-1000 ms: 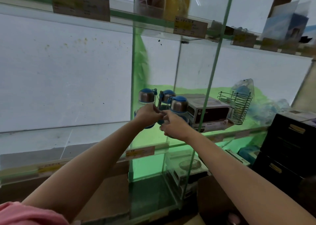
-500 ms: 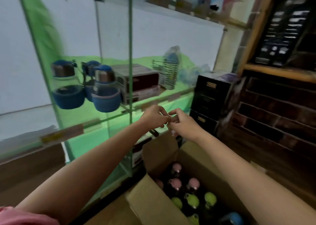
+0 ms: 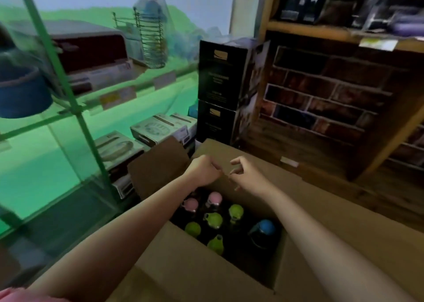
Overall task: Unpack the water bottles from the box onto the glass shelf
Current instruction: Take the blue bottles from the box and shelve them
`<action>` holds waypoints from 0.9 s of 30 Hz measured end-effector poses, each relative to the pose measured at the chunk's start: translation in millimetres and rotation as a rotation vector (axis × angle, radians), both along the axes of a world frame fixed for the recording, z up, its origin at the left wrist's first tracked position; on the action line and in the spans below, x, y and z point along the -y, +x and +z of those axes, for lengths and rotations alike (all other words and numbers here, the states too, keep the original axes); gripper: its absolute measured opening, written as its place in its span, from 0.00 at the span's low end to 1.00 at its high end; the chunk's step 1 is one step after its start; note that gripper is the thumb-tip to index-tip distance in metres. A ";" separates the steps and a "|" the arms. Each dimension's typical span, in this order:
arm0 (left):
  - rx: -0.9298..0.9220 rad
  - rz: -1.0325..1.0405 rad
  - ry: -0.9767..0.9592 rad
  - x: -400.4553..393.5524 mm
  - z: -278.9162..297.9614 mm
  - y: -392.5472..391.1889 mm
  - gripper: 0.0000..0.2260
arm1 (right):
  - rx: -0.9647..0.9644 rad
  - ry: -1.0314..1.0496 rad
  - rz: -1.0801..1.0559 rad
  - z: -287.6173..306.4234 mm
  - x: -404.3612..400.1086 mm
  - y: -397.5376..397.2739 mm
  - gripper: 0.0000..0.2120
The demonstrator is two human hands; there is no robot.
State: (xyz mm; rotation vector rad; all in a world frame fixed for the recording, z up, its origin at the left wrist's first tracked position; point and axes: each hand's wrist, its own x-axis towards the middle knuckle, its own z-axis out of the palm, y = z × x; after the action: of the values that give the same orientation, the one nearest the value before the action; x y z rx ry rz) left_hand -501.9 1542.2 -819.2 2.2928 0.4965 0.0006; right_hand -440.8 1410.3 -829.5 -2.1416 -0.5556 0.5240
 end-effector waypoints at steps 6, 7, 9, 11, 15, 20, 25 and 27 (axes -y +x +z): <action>-0.107 -0.046 -0.075 24.6 -61.4 10.7 0.16 | -0.118 -0.035 -0.130 -50.4 35.0 12.3 0.18; -0.117 -0.051 -0.093 28.6 -71.0 12.0 0.16 | -0.134 -0.056 -0.149 -58.5 41.4 15.8 0.19; -0.134 -0.066 -0.113 38.8 -88.2 15.4 0.16 | -0.173 -0.112 -0.182 -74.9 55.1 23.1 0.20; -0.154 -0.077 -0.108 49.4 -102.5 17.4 0.17 | -0.202 -0.168 -0.187 -88.0 65.1 29.1 0.21; -0.181 -0.059 -0.185 71.1 -136.1 21.9 0.16 | -0.145 -0.352 -0.122 -110.0 78.5 42.3 0.25; -0.220 -0.057 -0.179 84.9 -163.7 28.2 0.17 | -0.086 -0.591 -0.037 -139.1 82.8 53.1 0.27; -0.237 -0.100 -0.193 88.3 -173.2 32.2 0.18 | -0.035 -0.761 -0.005 -170.7 75.6 57.1 0.30; -0.230 -0.101 -0.188 84.1 -173.2 33.8 0.18 | -0.019 -0.839 0.041 -183.2 74.8 58.4 0.30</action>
State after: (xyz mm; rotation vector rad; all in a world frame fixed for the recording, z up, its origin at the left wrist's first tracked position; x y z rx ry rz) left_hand -468.1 1458.1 -992.4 2.1398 0.4751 -0.3488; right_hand -382.5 1335.6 -1012.8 -2.9069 -0.4004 0.9148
